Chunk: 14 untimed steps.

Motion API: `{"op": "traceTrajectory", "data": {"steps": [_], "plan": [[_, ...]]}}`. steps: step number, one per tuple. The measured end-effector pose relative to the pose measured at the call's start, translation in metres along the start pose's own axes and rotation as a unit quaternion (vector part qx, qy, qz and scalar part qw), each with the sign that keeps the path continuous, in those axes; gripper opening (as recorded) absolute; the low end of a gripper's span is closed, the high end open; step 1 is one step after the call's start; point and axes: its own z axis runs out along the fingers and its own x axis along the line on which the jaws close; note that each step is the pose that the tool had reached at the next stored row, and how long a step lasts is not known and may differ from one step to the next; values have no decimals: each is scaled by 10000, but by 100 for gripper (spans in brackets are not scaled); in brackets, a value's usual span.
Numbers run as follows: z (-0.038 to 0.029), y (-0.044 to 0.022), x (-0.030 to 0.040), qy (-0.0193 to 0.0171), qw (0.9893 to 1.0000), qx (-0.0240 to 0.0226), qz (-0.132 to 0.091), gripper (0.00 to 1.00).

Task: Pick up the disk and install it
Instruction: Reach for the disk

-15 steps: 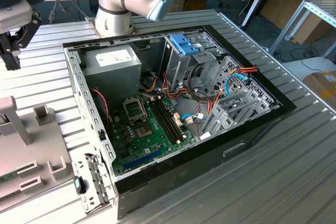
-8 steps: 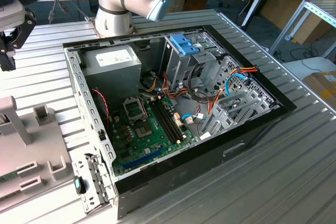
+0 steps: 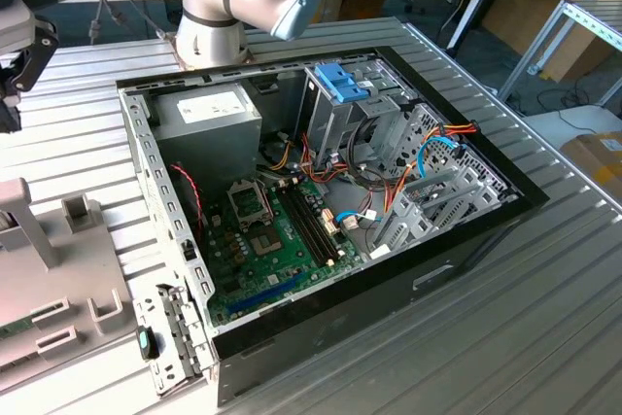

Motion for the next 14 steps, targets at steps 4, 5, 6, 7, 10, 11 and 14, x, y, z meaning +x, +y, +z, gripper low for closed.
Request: {"op": "traceTrajectory", "data": {"steps": [4,5,6,7,10,11,14], "plan": [[-2,-8,95,0,10000,0,0,11],[-3,-9,118,0,10000,0,-1,11],[-4,-11,145,0,10000,0,-1,11],[-5,-13,167,0,10000,0,-1,11],[-7,-19,245,0,10000,0,-1,11],[-8,-20,264,0,10000,0,0,11],[-10,-27,362,0,10000,0,0,11]]}}
